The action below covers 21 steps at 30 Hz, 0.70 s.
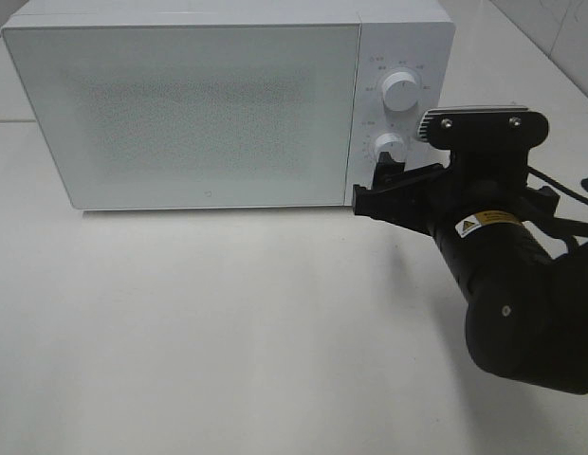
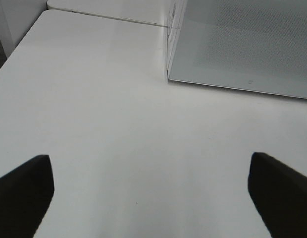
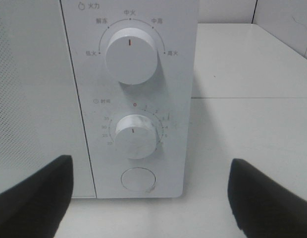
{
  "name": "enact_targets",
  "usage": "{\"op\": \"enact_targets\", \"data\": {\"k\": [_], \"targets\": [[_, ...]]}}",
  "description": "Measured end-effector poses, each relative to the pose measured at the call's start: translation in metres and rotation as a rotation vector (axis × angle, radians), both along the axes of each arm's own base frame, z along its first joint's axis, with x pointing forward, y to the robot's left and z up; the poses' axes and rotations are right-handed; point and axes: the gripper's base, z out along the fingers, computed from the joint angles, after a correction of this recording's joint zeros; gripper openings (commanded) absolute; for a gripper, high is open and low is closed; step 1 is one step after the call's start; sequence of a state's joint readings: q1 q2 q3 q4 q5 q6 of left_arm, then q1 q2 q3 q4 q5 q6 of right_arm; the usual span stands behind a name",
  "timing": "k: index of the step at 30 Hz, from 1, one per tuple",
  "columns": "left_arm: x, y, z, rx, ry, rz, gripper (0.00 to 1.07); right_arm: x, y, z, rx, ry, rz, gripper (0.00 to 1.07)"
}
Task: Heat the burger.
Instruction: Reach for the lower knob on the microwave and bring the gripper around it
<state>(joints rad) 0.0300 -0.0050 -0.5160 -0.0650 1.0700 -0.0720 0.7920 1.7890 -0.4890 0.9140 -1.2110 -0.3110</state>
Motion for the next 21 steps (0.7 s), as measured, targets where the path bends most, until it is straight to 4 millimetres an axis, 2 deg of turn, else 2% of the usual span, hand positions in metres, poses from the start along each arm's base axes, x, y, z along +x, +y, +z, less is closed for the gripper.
{"op": "enact_targets", "data": {"k": [8, 13, 21], "targets": [[0.000, 0.000, 0.000, 0.000, 0.000, 0.000, 1.00, 0.016, 0.013, -0.014, -0.067, 0.014, 0.008, 0.83], [0.000, 0.000, 0.000, 0.000, 0.000, 0.000, 1.00, 0.022, 0.019, -0.015, -0.077, 0.007, 0.010, 0.81], [0.000, 0.000, 0.000, 0.000, 0.000, 0.000, 1.00, 0.039, 0.014, -0.010, -0.056, 0.003, -0.020, 0.79]]}}
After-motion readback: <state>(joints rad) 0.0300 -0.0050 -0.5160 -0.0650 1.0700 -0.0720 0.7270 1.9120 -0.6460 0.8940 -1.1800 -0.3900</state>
